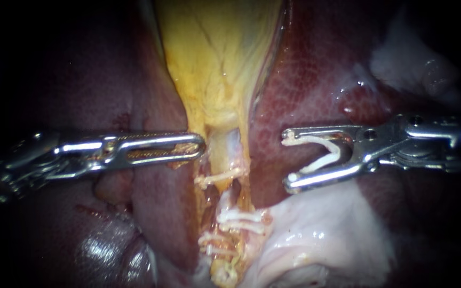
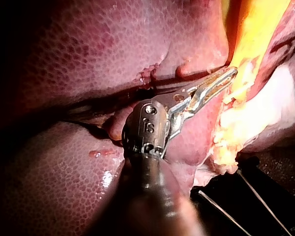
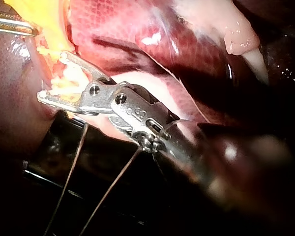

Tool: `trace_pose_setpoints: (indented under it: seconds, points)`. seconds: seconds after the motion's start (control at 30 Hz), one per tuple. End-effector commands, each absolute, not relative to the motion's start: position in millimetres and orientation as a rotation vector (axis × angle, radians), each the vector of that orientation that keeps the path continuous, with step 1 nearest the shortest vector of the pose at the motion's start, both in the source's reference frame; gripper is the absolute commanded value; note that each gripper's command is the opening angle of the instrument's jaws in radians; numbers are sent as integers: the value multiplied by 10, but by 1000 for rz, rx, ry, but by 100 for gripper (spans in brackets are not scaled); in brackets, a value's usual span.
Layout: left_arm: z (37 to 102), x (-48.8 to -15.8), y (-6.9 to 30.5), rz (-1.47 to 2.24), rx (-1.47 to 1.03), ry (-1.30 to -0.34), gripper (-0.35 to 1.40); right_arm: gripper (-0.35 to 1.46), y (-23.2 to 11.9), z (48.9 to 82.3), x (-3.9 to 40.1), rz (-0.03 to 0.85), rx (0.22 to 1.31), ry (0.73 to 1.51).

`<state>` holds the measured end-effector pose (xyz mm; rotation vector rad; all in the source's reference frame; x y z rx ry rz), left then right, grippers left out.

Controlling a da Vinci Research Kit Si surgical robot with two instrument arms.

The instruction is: Clipping third clip right tube

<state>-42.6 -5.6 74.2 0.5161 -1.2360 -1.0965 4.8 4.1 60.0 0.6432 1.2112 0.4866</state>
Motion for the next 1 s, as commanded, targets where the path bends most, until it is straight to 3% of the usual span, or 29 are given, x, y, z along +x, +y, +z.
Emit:
trace_pose_setpoints:
  seconds: [0.03,0.23,0.6,1.0]
  points:
    - [741,-425,-56,-1096,517,-1237,-35,60,41,600,48,485,645,1212]
    - [723,-403,-45,-1098,533,-1231,-35,60,28,619,55,464,650,1217]
    - [662,-344,-27,-1156,507,-1280,-35,60,-18,707,92,451,705,1134]
    - [653,-341,-29,-1162,505,-1287,-35,60,-25,756,132,467,726,1093]
